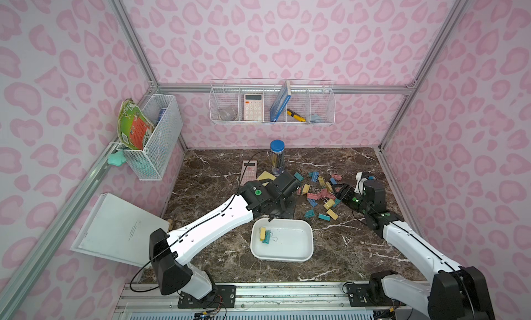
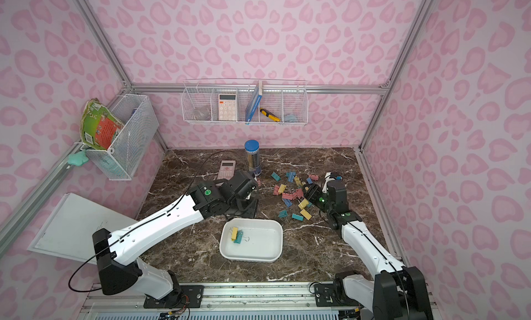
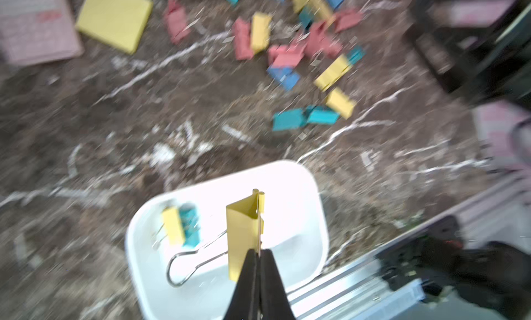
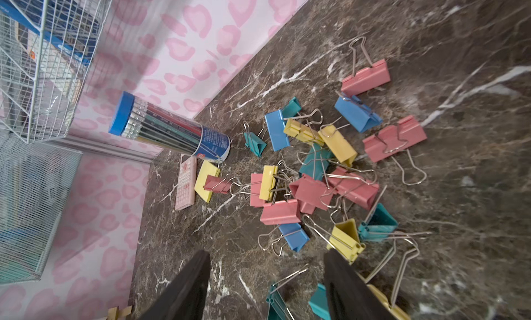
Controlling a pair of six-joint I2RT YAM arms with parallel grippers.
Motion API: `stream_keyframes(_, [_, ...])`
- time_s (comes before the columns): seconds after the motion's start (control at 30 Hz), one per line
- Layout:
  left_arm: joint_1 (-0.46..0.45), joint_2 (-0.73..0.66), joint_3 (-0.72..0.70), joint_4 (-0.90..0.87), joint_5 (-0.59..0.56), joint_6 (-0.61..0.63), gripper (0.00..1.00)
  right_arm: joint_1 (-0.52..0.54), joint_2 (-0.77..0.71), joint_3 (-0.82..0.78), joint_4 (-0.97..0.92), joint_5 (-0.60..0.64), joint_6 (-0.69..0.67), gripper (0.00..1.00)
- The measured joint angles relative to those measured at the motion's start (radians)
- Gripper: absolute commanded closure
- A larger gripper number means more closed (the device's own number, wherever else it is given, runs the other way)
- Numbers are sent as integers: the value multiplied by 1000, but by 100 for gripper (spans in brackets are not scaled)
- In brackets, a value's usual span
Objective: Put the binder clips in the storage box
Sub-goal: Place the binder clip in the storage box.
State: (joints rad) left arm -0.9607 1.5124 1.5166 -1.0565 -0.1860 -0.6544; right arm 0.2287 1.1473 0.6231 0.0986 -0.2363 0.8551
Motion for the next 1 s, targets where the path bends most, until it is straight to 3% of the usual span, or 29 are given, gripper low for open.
stream_keyframes(0.17, [-94, -21, -195, -190, -113, -156, 100, 10, 27, 30, 11, -41, -11, 35])
stream_keyframes(0.33, [-92, -5, -291, -138, -122, -192, 98, 93, 43, 74, 9, -61, -29, 35])
stream_keyframes(0.47, [-57, -19, -350, -30, -94, -182, 61, 153, 26, 47, 61, -116, -40, 35])
stream_keyframes(0.57, [-16, -57, -384, 15, -68, -178, 43, 162, -21, -6, 94, -150, -30, 35])
stream_keyframes(0.7, [30, -92, -373, 41, -60, -144, 42, 177, -147, -70, 132, -189, -26, 37])
stream_keyframes(0.8, [77, -107, -333, 58, -64, -99, 43, 204, -296, -147, 184, -227, -33, 33])
stream_keyframes(1.0, [169, -24, -227, 132, -102, 15, 43, 402, -500, -234, 243, -210, -54, 22])
